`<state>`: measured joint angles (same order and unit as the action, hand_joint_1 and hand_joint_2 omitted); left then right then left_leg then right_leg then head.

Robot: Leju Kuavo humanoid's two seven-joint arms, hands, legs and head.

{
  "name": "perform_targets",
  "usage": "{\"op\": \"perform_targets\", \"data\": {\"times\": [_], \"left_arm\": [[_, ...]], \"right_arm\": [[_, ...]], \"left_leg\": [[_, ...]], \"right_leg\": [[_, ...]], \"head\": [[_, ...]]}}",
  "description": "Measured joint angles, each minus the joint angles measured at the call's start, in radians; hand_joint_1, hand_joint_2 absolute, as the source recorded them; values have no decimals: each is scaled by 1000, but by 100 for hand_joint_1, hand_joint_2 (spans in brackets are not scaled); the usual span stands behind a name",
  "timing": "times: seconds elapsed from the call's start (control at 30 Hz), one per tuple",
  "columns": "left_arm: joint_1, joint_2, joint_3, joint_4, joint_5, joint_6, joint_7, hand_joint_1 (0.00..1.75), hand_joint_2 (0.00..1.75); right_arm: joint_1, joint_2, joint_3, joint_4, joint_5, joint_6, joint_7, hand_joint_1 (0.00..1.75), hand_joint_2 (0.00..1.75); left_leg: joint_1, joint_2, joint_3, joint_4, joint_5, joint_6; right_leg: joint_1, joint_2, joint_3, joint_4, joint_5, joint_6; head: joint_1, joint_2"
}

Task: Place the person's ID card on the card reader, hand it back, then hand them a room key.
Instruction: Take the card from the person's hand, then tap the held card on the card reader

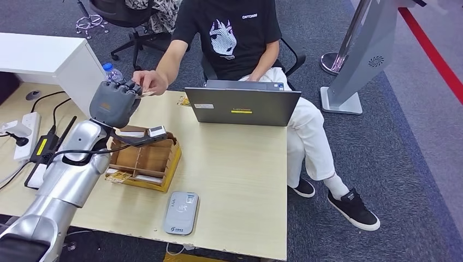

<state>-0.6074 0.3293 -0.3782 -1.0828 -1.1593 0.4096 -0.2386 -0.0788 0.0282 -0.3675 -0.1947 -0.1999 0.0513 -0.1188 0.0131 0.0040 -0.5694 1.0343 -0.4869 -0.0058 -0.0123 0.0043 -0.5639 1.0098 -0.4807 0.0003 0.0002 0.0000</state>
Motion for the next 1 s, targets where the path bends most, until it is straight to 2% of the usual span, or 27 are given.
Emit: {"op": "perform_targets", "data": {"times": [0.1, 0.23, 0.37, 0.53, 0.8, 1.0], "left_arm": [[80, 6, 1, -67, 75, 15, -56, 175, 175], [240, 1, 2, -243, 193, -25, -154, 175, 175], [388, -7, 2, -412, 224, -66, -208, 175, 175], [534, -9, 2, -541, 241, -82, -257, 175, 175], [697, -15, 2, -578, 247, -91, -286, 175, 175], [740, -37, 2, -515, 236, -67, -263, 175, 175]], "right_arm": [[3, 0, -6, 2, -3, 0, -5, 0, 175], [10, 2, -24, 3, -15, -1, -11, 0, 175], [16, 3, -44, 3, -23, -2, -18, 0, 175], [17, 3, -66, 3, -34, -4, -21, 0, 175], [17, 3, -93, 3, -37, -13, -21, 0, 175], [17, 3, -99, 3, -26, -17, -20, 0, 175]], "left_leg": [[0, 0, 0, 0, 0, 0], [0, 0, -1, 0, 0, 0], [-1, 0, -3, 0, -1, 0], [-1, 0, -3, 0, 0, 0], [0, 0, -3, 0, 0, 0], [0, -1, -3, 0, 0, 0]], "right_leg": [[0, 0, 0, 0, 0, 0], [0, 0, -1, 0, -1, 0], [0, 0, -2, -1, -1, 1], [0, 0, -2, -1, -1, 1], [0, 0, -3, 0, -1, 1], [0, -1, -2, -1, -1, 1]], "head": [[0, 0], [0, 0], [0, 0], [0, 0], [0, 0], [0, 0]]}}
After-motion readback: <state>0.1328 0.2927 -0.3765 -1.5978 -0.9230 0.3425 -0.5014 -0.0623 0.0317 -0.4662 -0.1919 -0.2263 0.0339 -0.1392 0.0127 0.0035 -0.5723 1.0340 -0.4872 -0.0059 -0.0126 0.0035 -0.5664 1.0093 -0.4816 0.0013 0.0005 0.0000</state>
